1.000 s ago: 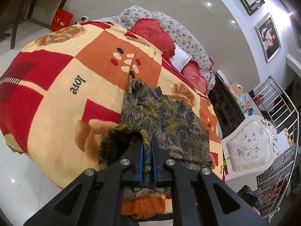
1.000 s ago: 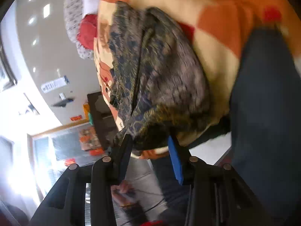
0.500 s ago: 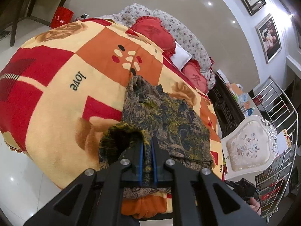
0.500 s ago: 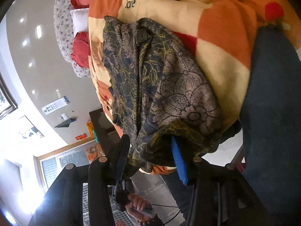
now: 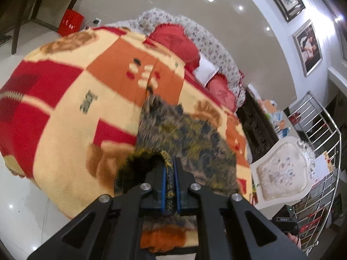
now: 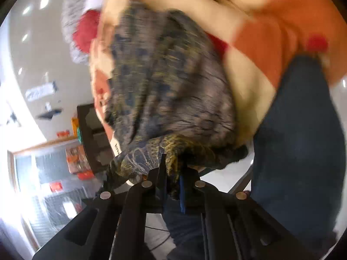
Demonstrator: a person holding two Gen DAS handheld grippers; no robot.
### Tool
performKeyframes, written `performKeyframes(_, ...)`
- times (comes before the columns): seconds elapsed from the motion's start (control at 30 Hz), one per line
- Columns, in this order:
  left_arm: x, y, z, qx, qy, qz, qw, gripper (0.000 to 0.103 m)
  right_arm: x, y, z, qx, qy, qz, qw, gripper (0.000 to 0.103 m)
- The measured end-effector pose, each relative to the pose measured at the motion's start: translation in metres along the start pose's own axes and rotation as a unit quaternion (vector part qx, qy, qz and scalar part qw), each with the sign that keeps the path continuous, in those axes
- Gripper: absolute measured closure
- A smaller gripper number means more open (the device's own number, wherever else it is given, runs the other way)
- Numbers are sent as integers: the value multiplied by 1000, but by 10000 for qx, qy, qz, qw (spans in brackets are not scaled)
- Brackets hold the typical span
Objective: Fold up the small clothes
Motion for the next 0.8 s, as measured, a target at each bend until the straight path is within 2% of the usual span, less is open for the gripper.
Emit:
performKeyframes(0.13, 7, 45, -13, -136, -3, -329, 9994, 97, 40, 31, 63, 936, 145, -650, 9934, 94)
performKeyframes(0.23, -1, 69, -22, -281, 30, -442, 9986, 97, 59, 62, 111, 1684, 311, -1144, 9786, 94)
performKeyframes(0.33, -18, 87, -28, -306, 68, -477, 9984, 97, 66, 98, 149, 2381, 260, -1678, 9563, 93)
performKeyframes(0.47, -54, 105, -26, -456, 348, -444, 9974, 97, 55, 140, 171, 2846, 109, -1948, 9386, 94)
performKeyframes(0.57, -93, 111, -15, -537, 614, -233, 9964, 97, 33, 175, 180, 3228, -326, -2115, 9219, 93)
performKeyframes(0.63, -122, 114, -5, -675, 882, -70, 9938, 97, 16, 192, 180, 3333, -502, -2147, 9167, 93)
performKeyframes(0.8, -172, 119, 19, -818, 1263, 179, 9885, 97, -29, 227, 172, 3595, -993, -2288, 8992, 93)
Point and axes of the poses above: each gripper's, at about its wrist camera, not at the fingertips, and x roughly against the way its jaws point, z to its left, y to its top, the point moved 10 cm from there along -x, roughly the way its jaws point, and after that the axes turned 5 degrees about -x, right-handed, at the moved point
